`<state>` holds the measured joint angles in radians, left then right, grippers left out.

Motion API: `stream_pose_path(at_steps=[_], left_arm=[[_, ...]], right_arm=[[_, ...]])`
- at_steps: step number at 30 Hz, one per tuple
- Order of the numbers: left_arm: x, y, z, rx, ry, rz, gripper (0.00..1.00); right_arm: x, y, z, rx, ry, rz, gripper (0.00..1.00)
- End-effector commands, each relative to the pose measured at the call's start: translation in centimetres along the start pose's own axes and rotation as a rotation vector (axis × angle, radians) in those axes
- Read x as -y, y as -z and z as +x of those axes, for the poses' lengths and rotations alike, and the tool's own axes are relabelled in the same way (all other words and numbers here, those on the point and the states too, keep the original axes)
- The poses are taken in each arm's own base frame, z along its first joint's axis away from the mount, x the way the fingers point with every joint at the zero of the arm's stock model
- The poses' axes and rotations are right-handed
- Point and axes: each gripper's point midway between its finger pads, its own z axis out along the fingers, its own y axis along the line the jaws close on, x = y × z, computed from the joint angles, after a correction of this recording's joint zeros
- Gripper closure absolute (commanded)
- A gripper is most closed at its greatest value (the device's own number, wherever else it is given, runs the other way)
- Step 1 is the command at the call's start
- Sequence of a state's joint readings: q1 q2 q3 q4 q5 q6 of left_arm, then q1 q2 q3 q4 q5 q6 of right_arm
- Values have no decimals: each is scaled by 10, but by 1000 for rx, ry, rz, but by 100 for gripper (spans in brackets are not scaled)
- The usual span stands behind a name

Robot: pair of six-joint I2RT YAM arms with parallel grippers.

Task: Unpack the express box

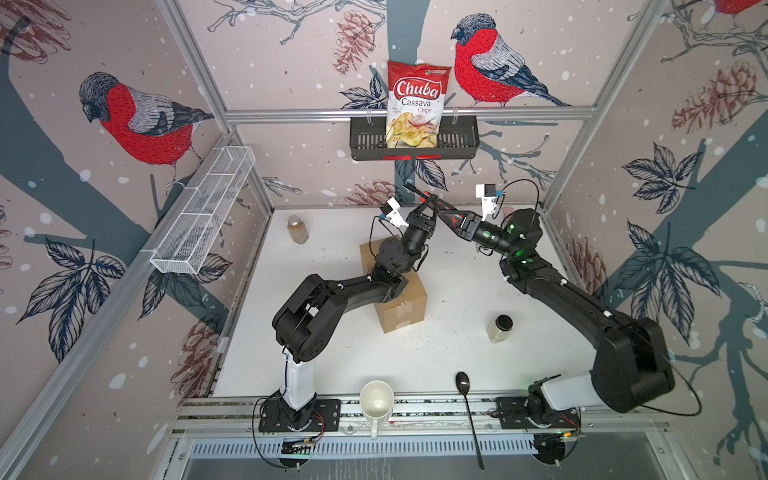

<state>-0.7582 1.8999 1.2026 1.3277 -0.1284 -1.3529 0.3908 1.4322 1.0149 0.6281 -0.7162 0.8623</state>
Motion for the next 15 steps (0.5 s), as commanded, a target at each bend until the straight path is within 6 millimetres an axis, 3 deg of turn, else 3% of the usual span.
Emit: stream_pose_path(at_steps=[1, 10, 15], left_arm=[[20, -1, 5, -45, -11, 65, 100], [20, 3, -3, -25, 1, 70, 100], [10, 6, 12, -41, 29, 53, 100]], right_arm=[[-12, -1, -7, 26, 41, -37, 56], [-11, -4, -7, 32, 47, -29, 55], [-13, -6, -15, 54, 48, -29, 60]])
